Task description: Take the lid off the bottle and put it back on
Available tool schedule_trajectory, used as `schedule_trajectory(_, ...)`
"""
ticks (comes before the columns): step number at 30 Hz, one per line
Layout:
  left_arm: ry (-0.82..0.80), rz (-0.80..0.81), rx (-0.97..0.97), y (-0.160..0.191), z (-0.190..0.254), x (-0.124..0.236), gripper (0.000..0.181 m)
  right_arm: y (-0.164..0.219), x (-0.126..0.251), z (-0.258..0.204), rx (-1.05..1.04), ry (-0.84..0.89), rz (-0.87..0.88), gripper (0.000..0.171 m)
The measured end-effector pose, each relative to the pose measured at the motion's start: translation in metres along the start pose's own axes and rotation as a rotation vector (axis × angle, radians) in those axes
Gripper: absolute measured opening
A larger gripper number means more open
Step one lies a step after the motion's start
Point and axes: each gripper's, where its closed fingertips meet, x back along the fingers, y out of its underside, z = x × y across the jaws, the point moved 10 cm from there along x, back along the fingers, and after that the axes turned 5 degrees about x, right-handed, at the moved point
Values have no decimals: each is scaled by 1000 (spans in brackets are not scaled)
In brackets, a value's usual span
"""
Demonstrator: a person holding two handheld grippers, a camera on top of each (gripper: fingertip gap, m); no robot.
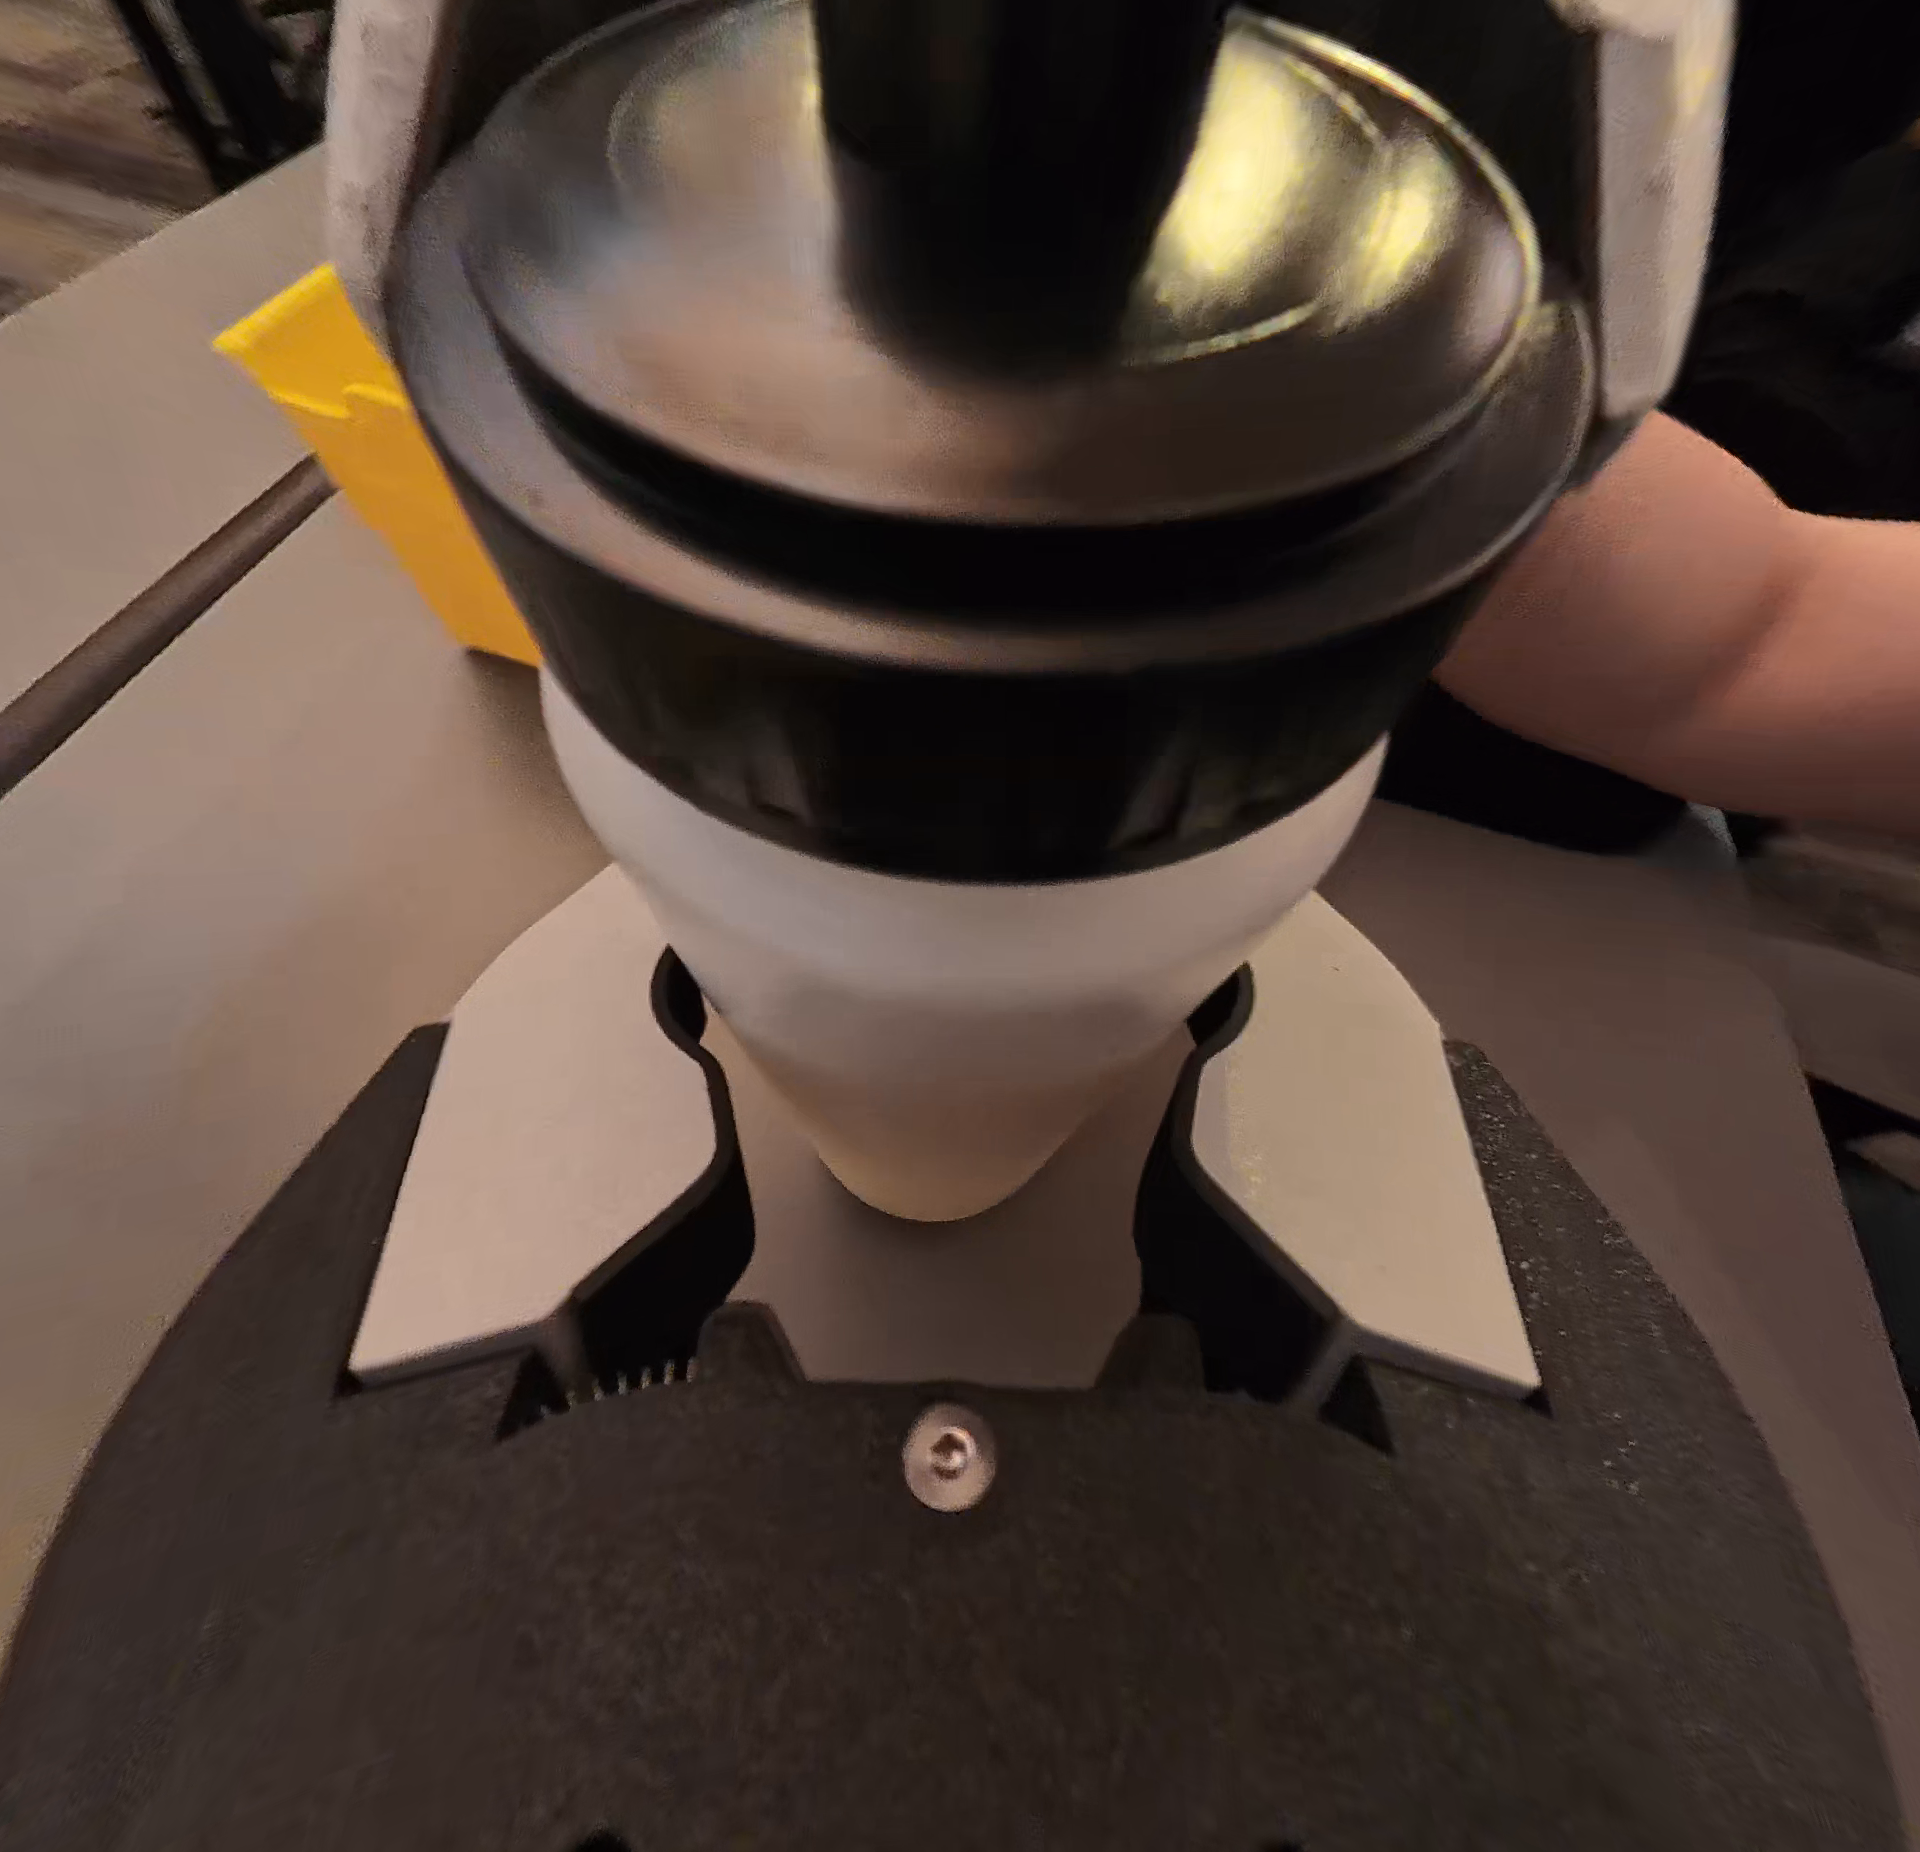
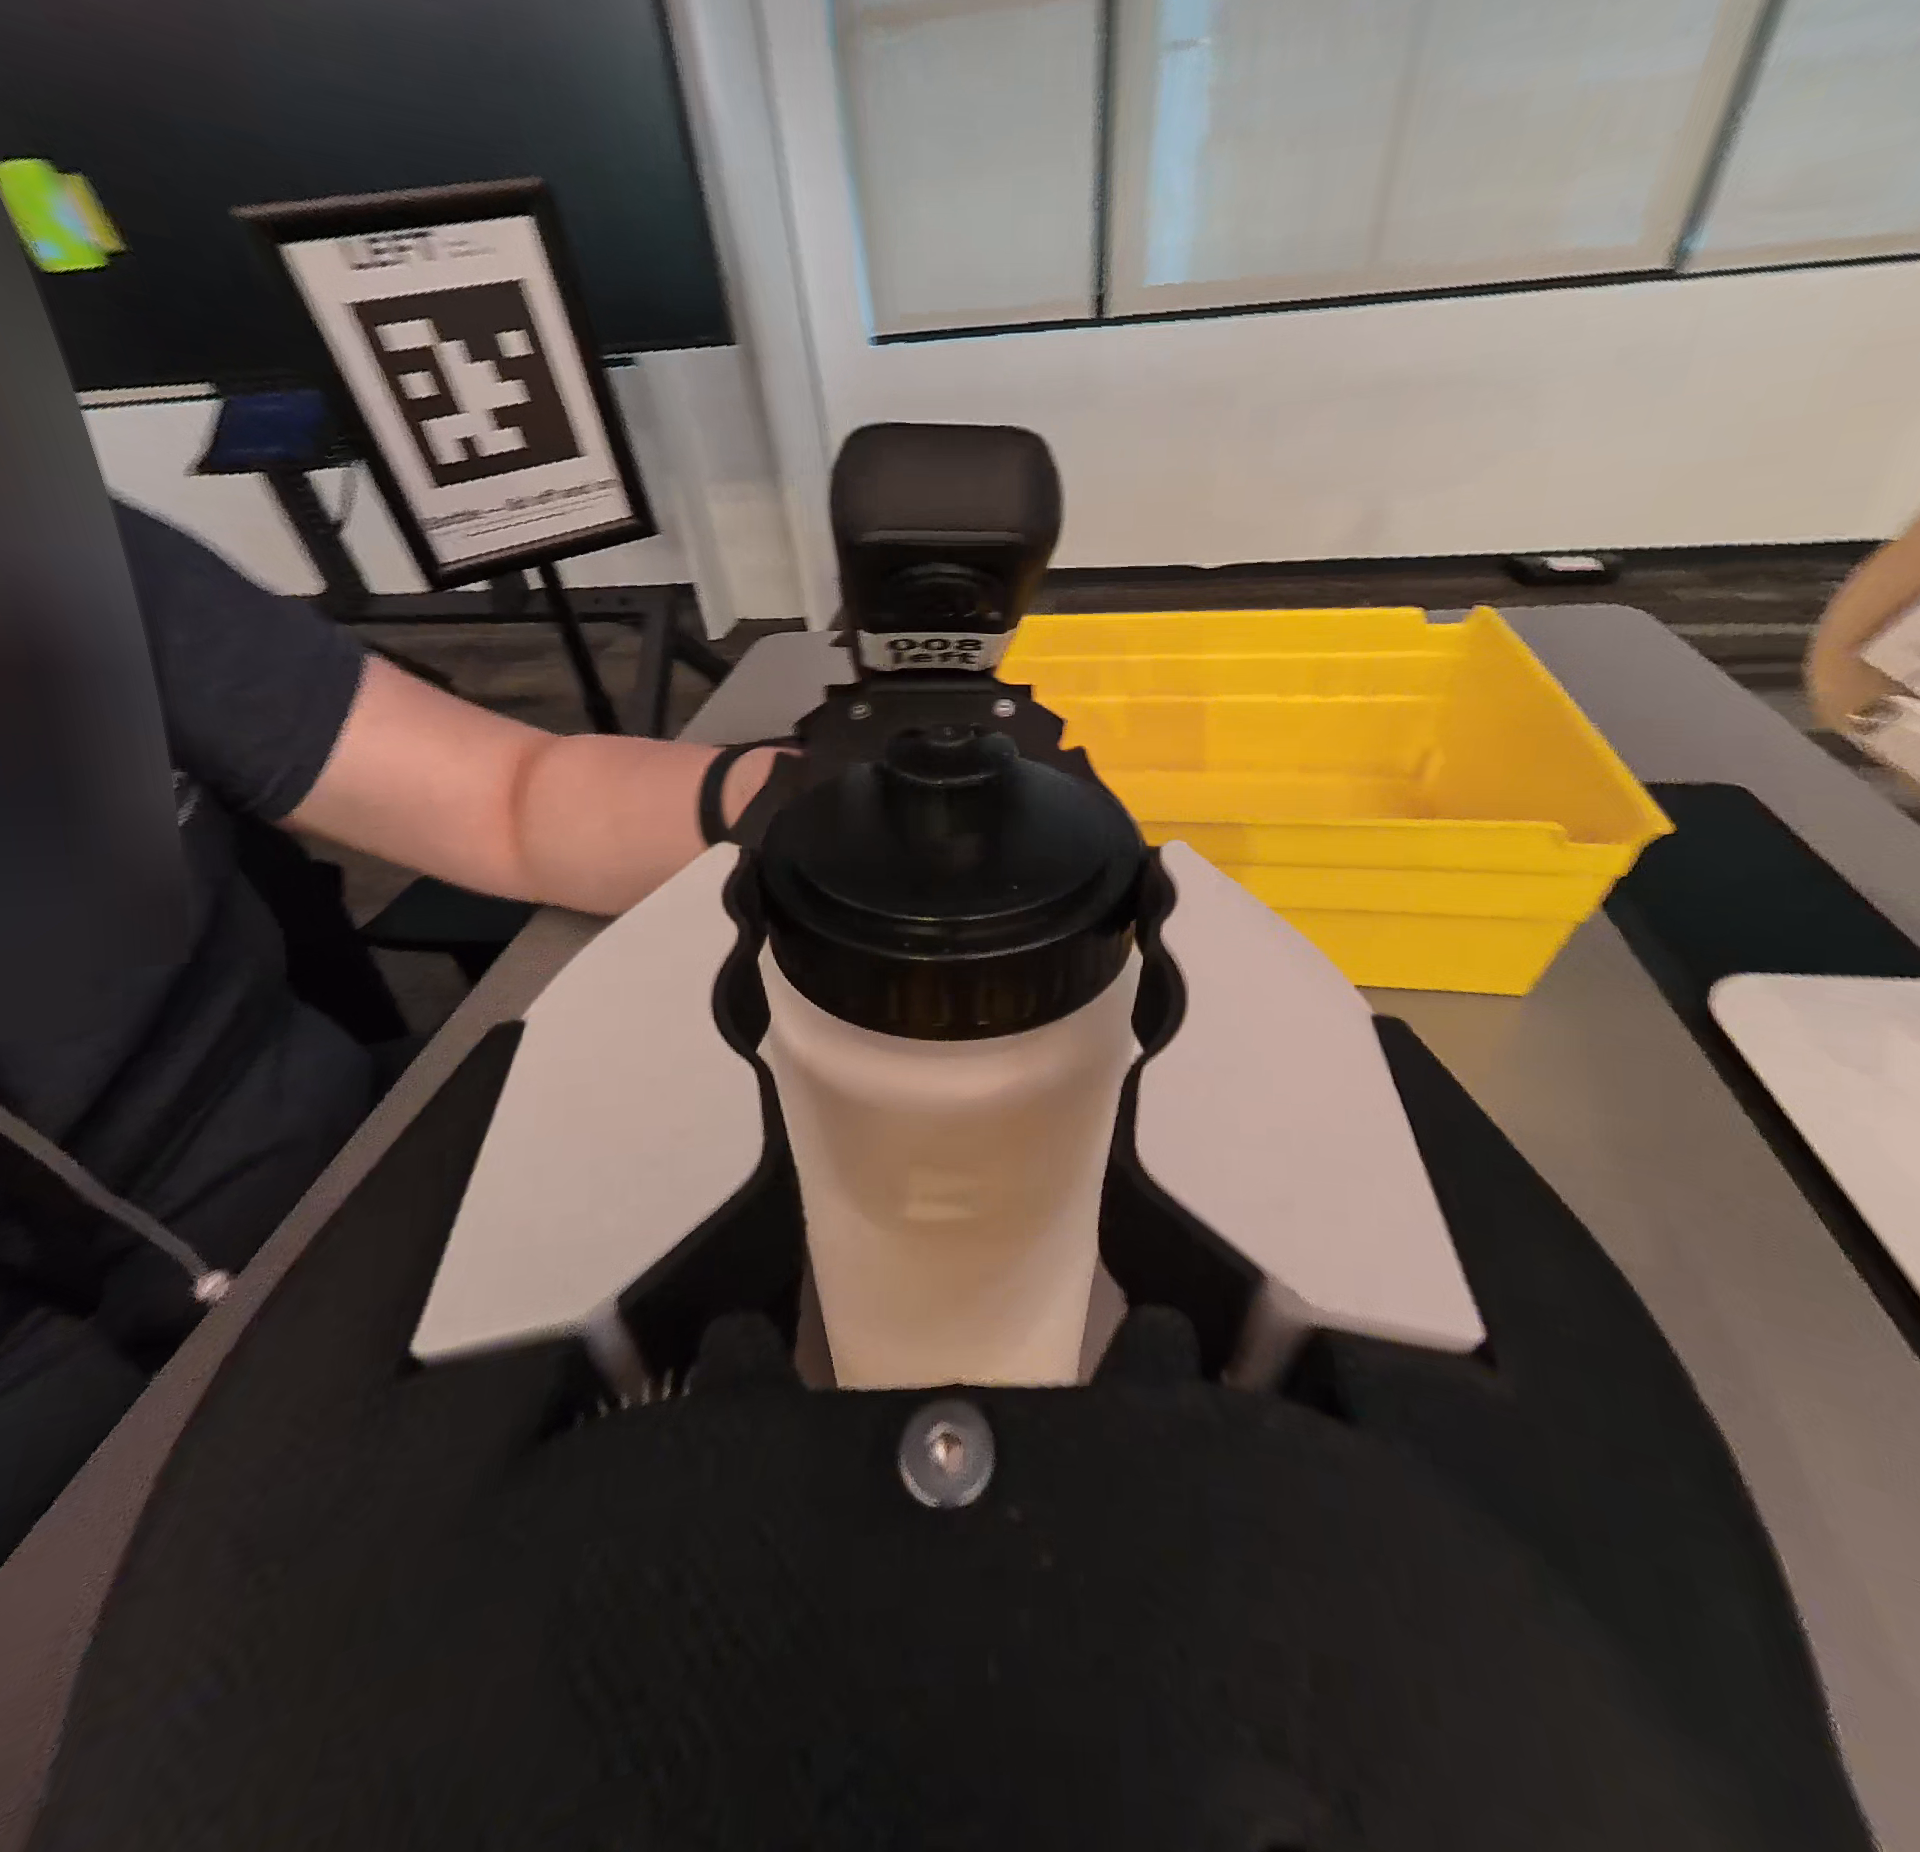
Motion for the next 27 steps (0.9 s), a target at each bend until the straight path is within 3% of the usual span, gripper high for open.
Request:
schedule_trajectory(7,-371,45,70,0,-18,9,93,-3,-16,6,55,310,-57,70)
schedule_trajectory(15,-440,125,156,4,-27,15,93,-2,-39,2,22,569,-16,70)
schedule_trajectory(18,-408,118,131,4,-27,14,93,-4,-36,4,14,521,-40,73)
schedule_trajectory(20,-371,102,101,3,-25,12,93,-6,-26,8,-23,469,-20,88)
schedule_trajectory(24,-312,98,79,2,-22,9,93,-6,-5,12,-75,312,22,85)
schedule_trajectory(27,-299,108,60,3,-21,8,93,-8,-4,9,-16,301,-3,84)
